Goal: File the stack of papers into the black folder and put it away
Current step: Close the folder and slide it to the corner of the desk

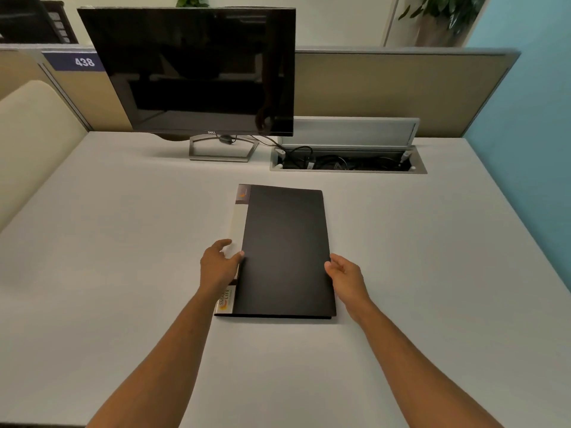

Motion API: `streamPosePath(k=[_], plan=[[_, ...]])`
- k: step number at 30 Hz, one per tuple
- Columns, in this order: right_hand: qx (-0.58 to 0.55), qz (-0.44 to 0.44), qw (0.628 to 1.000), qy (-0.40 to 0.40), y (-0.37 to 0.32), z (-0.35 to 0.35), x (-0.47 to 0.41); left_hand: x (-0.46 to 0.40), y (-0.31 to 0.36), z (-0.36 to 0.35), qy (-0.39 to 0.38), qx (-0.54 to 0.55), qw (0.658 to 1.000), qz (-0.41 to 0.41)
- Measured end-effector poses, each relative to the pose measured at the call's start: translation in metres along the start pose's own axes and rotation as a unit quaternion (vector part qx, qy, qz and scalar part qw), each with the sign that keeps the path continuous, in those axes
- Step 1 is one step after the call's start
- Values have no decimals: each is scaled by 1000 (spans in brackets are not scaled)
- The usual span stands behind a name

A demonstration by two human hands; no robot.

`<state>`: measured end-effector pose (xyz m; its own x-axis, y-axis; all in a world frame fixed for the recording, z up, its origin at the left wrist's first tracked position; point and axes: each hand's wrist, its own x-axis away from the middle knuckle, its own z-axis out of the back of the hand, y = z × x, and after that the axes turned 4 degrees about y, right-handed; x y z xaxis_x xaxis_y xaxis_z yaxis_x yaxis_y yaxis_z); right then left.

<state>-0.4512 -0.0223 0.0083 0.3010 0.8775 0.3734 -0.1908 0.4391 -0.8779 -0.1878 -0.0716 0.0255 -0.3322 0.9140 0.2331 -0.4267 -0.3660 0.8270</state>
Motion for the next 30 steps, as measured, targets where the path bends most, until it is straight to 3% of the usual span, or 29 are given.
streamPosePath(k=[7,10,21,30], plan=[[19,4,1000,8,-1,-7,8,-21,2,16,-49,128,982,128],[31,9,999,22,-2,-10,12,-19,4,14,-72,101,985,121],[-20,-31,995,87,-2,-9,20,-9,-1,12,-118,239,954,141],[-58,-63,988,125,3,40,5,8,32,-24,-178,243,949,94]])
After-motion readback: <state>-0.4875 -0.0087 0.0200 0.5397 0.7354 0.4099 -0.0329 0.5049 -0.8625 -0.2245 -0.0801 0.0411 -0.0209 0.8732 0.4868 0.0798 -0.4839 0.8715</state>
